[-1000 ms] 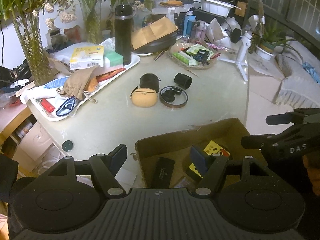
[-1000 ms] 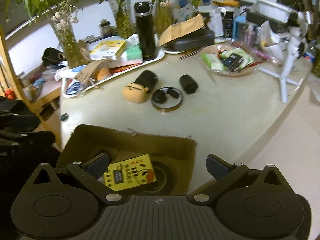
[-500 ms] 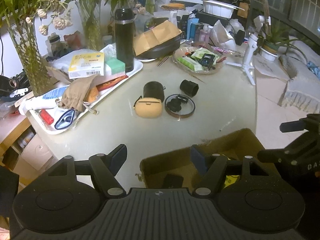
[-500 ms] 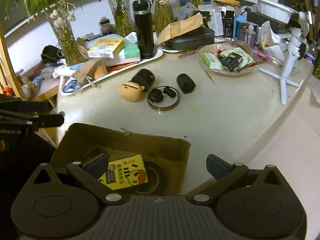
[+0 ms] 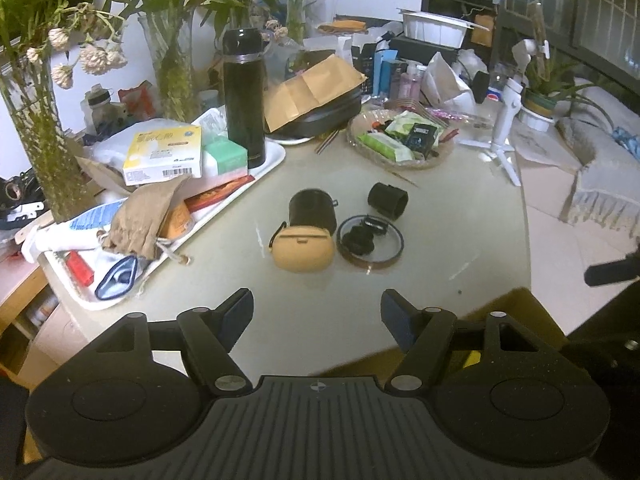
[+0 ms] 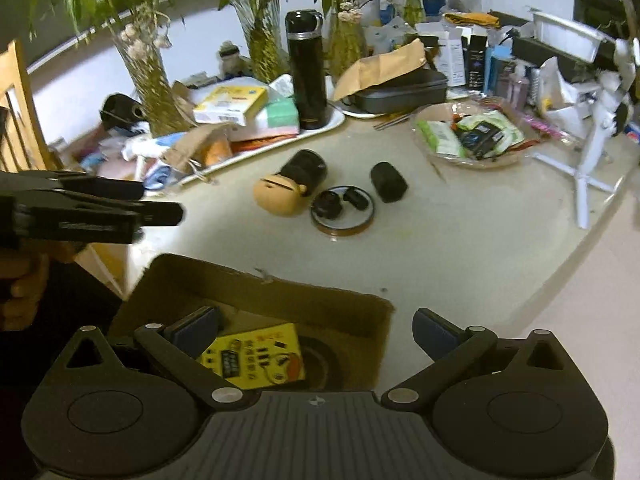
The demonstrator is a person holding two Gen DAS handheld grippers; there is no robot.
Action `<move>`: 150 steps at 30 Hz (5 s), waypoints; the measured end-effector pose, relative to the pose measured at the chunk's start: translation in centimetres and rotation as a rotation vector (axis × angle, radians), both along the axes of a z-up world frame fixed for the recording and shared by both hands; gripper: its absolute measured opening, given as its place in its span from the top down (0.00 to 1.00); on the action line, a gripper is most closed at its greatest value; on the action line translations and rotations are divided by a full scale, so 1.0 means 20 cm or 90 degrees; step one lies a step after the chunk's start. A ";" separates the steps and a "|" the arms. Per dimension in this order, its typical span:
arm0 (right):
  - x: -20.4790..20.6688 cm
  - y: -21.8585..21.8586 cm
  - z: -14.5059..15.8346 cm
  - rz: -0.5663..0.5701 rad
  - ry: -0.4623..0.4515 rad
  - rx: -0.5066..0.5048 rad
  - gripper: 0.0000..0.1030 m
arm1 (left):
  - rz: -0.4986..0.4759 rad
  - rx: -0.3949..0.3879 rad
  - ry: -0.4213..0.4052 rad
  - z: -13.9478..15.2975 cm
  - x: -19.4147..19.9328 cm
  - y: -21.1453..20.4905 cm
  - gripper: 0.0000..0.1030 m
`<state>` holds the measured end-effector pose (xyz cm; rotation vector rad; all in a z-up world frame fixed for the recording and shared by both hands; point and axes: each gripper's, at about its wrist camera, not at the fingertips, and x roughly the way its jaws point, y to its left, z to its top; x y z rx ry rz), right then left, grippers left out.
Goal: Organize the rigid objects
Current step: 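Move the left tool toward the yellow round case on the table, then close the left tool on the yellow round case, then lift the yellow case with the left tool while the right tool grasps the black cylinder, then carry the yellow case with the left tool while the right tool carries the black cylinder to the box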
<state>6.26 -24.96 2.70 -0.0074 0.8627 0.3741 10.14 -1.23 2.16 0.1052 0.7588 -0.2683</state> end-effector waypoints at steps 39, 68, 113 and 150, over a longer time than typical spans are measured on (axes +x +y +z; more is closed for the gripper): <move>0.09 -0.20 -0.11 -0.084 0.038 0.067 0.00 | 0.004 0.016 0.191 -0.47 0.85 -0.10 0.22; 0.11 -0.21 -0.12 -0.119 0.039 0.061 0.00 | -0.026 -0.021 0.144 -0.35 0.69 -0.04 0.32; 0.99 0.13 -0.35 0.081 -0.083 -0.184 0.32 | -0.090 -0.117 0.019 -0.02 0.08 0.06 0.32; 1.07 0.09 -0.43 0.036 -0.077 -0.231 0.58 | -0.106 -0.143 0.037 -0.02 -0.01 0.08 0.32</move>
